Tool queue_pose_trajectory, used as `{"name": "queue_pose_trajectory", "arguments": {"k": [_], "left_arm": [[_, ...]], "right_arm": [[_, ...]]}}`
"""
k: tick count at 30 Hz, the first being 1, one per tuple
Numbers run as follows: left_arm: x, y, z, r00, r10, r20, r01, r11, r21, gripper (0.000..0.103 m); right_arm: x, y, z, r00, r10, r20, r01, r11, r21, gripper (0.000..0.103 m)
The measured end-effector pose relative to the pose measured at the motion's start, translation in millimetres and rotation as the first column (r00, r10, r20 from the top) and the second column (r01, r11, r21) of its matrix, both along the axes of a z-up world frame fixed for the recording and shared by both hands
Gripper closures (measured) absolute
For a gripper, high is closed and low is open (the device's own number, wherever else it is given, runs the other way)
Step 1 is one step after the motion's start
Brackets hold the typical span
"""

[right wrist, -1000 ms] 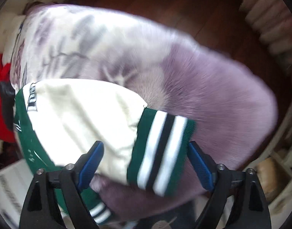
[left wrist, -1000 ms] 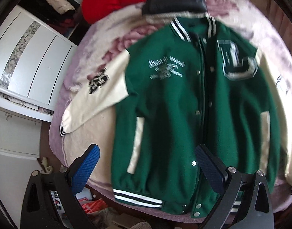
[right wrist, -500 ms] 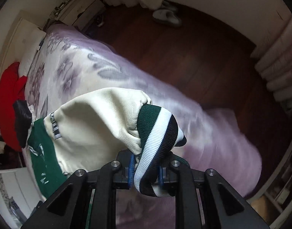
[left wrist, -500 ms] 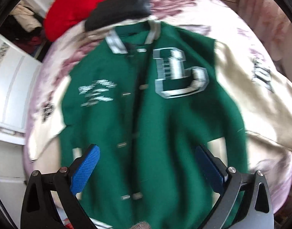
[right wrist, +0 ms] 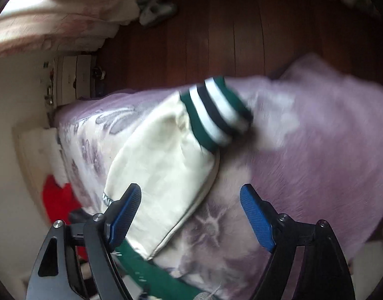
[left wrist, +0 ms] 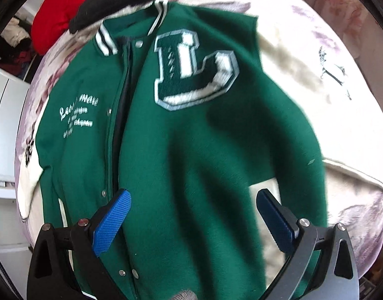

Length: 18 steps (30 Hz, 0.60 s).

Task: Fold large clothes
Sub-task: 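Lift the sleeve cuff with the right tool and fold it across the jacket body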

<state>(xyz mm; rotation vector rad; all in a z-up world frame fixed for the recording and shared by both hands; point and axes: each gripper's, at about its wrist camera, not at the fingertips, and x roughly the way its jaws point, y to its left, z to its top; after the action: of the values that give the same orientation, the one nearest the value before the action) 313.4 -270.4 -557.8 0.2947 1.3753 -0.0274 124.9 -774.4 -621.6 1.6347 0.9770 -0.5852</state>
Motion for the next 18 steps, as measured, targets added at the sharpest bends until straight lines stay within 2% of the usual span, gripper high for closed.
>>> {"name": "queue_pose_trajectory", "arguments": {"k": [2, 3, 5, 6, 7, 8, 9, 11, 14, 18], "left_arm": [[-1.2, 4.2, -5.4, 1.0, 0.007, -0.012, -0.007, 1.0, 0.021, 0.0], [-1.3, 5.9, -6.4, 1.0, 0.009, -0.013, -0.008, 1.0, 0.025, 0.0], [0.0, 7.8, -5.7, 1.0, 0.007, -0.011, -0.006, 0.999, 0.034, 0.0], [0.9, 7.8, -4.4, 1.0, 0.006, -0.008, -0.005, 0.999, 0.032, 0.0], [2.4, 7.1, -2.8, 1.0, 0.004, -0.004, -0.004, 1.0, 0.03, 0.0], [4.8, 5.8, -0.9, 1.0, 0.003, -0.001, -0.003, 1.0, 0.03, 0.0], [6.0, 2.9, 2.0, 1.0, 0.004, 0.004, -0.004, 1.0, 0.023, 0.0], [10.8, -1.0, 6.1, 1.0, 0.007, 0.012, -0.007, 1.0, 0.015, 0.0], [24.3, -11.6, 12.6, 0.999, 0.016, 0.035, -0.016, 1.0, -0.018, 0.0], [41.4, -29.3, 5.5, 0.998, 0.026, 0.049, -0.025, 0.999, -0.021, 0.0]], "right_arm": [[16.5, 19.3, -33.5, 1.0, -0.028, 0.007, 0.028, 0.999, 0.045, 0.02], [25.6, 21.7, -47.2, 0.999, -0.044, 0.021, 0.042, 0.998, 0.05, 0.015], [39.8, 21.0, -51.9, 0.996, -0.076, 0.048, 0.076, 0.997, 0.01, 0.012], [49.2, 21.0, -51.1, 0.994, -0.083, 0.076, 0.084, 0.996, -0.019, 0.016], [58.0, 17.8, -48.7, 0.989, -0.081, 0.121, 0.087, 0.995, -0.051, 0.05], [66.9, 13.7, -48.9, 0.99, -0.064, 0.122, 0.072, 0.995, -0.066, 0.077], [76.9, 7.0, -49.1, 0.992, -0.051, 0.119, 0.061, 0.995, -0.082, 0.094], [91.5, -9.2, -37.9, 0.99, -0.042, 0.138, 0.061, 0.988, -0.139, 0.095], [109.2, -41.2, -2.3, 0.982, 0.006, 0.189, 0.037, 0.973, -0.226, 0.097], [156.9, -75.7, 36.8, 0.963, 0.077, 0.257, 0.005, 0.952, -0.305, 0.097]]}}
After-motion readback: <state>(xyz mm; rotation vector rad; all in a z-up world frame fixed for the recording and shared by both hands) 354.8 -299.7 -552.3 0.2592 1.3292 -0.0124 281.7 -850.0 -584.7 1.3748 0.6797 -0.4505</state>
